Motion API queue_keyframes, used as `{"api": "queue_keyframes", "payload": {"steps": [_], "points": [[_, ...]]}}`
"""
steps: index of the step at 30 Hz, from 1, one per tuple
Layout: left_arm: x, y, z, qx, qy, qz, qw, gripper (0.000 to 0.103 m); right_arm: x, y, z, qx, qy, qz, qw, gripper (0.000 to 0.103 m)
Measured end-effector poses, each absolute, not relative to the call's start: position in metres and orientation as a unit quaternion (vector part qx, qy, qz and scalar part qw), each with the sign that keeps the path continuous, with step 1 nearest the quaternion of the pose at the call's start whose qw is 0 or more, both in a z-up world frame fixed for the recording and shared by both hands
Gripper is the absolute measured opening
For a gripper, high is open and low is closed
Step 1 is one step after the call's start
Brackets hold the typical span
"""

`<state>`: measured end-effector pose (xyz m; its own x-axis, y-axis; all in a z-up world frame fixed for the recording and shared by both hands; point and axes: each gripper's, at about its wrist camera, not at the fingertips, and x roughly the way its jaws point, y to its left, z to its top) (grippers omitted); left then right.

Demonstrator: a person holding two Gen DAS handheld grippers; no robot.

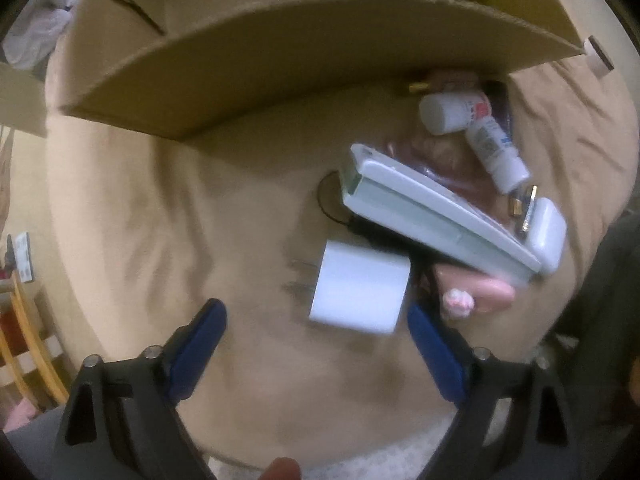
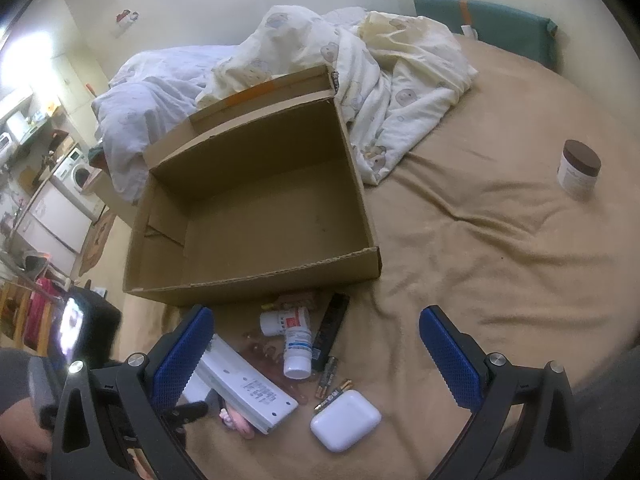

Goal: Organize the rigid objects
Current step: 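Lower the left gripper onto the white wall charger and close it, then grasp the white earbud case with the right gripper while the left holds the charger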

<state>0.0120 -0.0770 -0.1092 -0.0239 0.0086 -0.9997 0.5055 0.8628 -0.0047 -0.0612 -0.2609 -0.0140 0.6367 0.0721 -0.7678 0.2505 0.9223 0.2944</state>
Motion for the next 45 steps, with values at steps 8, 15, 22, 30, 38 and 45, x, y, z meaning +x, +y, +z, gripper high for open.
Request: {"api": "queue_keyframes", "payload": {"steps": [8, 15, 22, 30, 38, 45], "points": [[0.010, -0.094, -0.124, 0.185, 0.691, -0.203, 0.668, 0.053, -0.056, -0.261, -0.021, 0.189, 0.442, -0.055, 0.875, 0.103], [0.006, -0.078, -0.103, 0.179, 0.666, -0.174, 0.703, 0.053, -0.045, -0.259, -0.052, 0.190, 0.542, -0.006, 0.819, 0.103], [0.011, -0.049, -0.089, 0.147, 0.661, -0.127, 0.725, 0.053, -0.026, -0.218, -0.099, 0.066, 0.690, 0.089, 0.715, 0.103], [0.010, -0.048, -0.082, 0.138, 0.652, -0.120, 0.736, 0.053, -0.017, -0.188, -0.123, -0.072, 0.732, 0.102, 0.670, 0.102], [0.002, -0.063, -0.071, 0.144, 0.650, -0.120, 0.736, 0.053, -0.010, -0.181, -0.149, -0.084, 0.748, 0.107, 0.650, 0.080], [0.005, -0.057, -0.071, 0.145, 0.646, -0.124, 0.739, 0.053, -0.018, -0.175, -0.161, -0.084, 0.749, 0.113, 0.647, 0.061]]}}
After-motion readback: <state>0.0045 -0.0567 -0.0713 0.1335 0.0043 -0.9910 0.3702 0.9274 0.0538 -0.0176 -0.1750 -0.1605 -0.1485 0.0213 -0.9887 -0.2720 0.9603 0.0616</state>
